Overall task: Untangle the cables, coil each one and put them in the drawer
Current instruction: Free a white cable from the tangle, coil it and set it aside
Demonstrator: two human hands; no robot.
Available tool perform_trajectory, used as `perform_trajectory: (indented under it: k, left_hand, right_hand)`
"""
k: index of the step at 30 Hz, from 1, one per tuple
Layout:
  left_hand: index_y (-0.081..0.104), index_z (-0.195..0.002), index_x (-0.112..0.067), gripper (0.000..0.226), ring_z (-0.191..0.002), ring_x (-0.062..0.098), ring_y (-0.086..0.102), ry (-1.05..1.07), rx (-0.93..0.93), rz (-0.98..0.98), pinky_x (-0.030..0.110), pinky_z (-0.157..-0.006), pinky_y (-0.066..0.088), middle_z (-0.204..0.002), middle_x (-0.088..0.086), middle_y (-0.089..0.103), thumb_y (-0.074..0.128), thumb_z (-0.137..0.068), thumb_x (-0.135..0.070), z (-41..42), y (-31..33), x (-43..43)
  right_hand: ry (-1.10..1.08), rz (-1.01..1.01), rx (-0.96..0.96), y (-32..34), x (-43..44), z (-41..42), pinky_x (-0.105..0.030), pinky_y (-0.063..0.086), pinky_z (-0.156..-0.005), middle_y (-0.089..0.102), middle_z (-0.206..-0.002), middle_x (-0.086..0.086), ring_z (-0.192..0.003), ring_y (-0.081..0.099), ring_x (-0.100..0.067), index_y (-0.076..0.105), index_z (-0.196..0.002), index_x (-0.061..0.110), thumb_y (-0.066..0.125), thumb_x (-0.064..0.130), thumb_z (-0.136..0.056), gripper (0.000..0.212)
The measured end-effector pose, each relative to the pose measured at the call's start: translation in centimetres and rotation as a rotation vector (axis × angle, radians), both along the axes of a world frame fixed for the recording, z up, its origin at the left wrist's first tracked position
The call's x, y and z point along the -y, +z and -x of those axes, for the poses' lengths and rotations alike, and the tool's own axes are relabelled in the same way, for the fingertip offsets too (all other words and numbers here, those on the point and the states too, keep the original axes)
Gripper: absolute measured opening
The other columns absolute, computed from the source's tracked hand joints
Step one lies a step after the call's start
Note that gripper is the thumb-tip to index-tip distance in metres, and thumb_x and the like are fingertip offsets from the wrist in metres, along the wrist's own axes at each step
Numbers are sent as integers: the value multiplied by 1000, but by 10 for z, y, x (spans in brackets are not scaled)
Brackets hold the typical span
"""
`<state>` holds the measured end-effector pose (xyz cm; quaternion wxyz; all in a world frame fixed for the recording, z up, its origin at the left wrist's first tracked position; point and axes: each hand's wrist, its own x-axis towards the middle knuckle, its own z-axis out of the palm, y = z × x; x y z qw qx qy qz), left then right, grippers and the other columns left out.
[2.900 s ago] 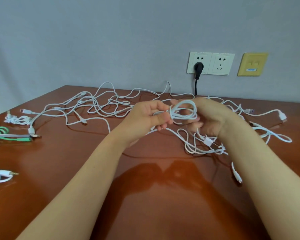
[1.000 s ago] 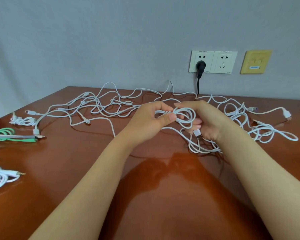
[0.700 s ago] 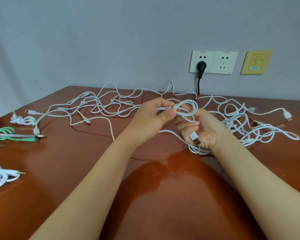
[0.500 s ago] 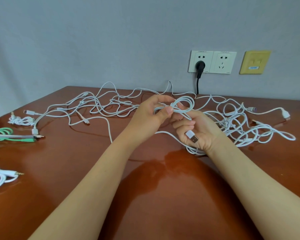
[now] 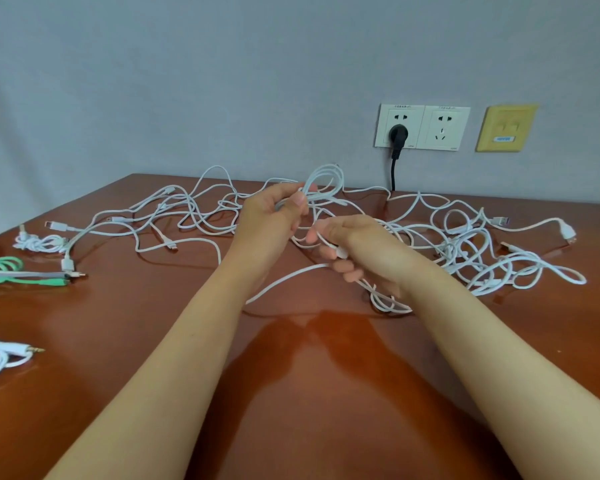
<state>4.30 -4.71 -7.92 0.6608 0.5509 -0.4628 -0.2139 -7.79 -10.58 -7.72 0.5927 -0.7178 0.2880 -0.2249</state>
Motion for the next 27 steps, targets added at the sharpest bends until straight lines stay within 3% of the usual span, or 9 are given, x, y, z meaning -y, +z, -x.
perform_trajectory:
  k: [2,5,7,9,12,17,21,23,27]
  left_hand:
    - [59,-81,-27,24,-53,-1,51,80,77,-33,24,-68,47,-66,-9,57,50,-95,-9,-3,-2,2]
    - [61,-90,-22,14,-81,18,61,152,185,-94,40,-92,49,-80,-7,62,53,-93,-11,-2,-5,4]
    - [63,-97,-20,13,-92,21,63,178,295,-143,36,-92,47,-90,-3,64,55,-92,-11,-2,-5,3]
    - [64,-99,-18,16,-82,7,62,112,382,-185,24,-81,48,-86,-3,63,54,-92,-8,-3,-6,1]
    - [62,-86,-20,21,-50,-7,50,-82,355,-215,5,-53,37,-62,-16,57,51,-93,-2,1,-3,-4]
    - [62,-84,-33,32,-47,-4,44,-159,293,-170,9,-55,37,-44,-15,51,51,-94,-4,-2,3,-8]
    - [68,-95,-21,24,-44,-4,44,-142,429,-253,11,-52,33,-54,-10,50,54,-91,-3,4,1,-9]
    - [68,-99,-20,22,-53,-2,45,-138,455,-284,18,-61,37,-65,-7,55,55,-90,-5,6,-3,-6]
    - [67,-91,-14,15,-53,-3,49,-154,439,-272,16,-66,42,-73,-1,70,56,-91,-5,11,-2,-6]
  right_hand:
    - [-24,370,-172,10,-9,-4,-19,26,-38,40,-49,5,-37,30,-4,54,-66,16,41,17,-96,33]
    - [-39,882,-469,22,-19,-5,-31,28,-54,41,-58,1,-59,40,-17,45,-61,14,42,25,-94,35]
    - [-29,1095,-591,27,-25,-2,-29,27,-62,51,-73,-2,-76,44,-24,44,-68,14,40,25,-95,30]
    - [-42,1197,-640,31,-26,2,-28,29,-69,59,-101,-7,-94,52,-28,58,-93,14,38,25,-97,23]
    - [-81,1299,-650,39,-26,7,-28,29,-71,48,-109,-3,-108,49,-25,61,-111,16,43,29,-95,27]
    - [-203,1342,-523,45,-23,11,-30,27,-78,46,-133,1,-116,41,-23,63,-110,16,42,26,-95,28]
    - [-239,1356,-513,37,-18,10,-29,22,-69,63,-108,-7,-104,51,-28,63,-105,18,46,29,-94,23]
    - [-277,1254,-440,33,-15,11,-29,26,-66,67,-98,-7,-99,56,-28,66,-100,22,51,28,-91,18]
    - [-368,1001,-267,30,-4,14,-27,41,-63,55,-57,9,-76,61,-16,69,-77,26,65,26,-82,7]
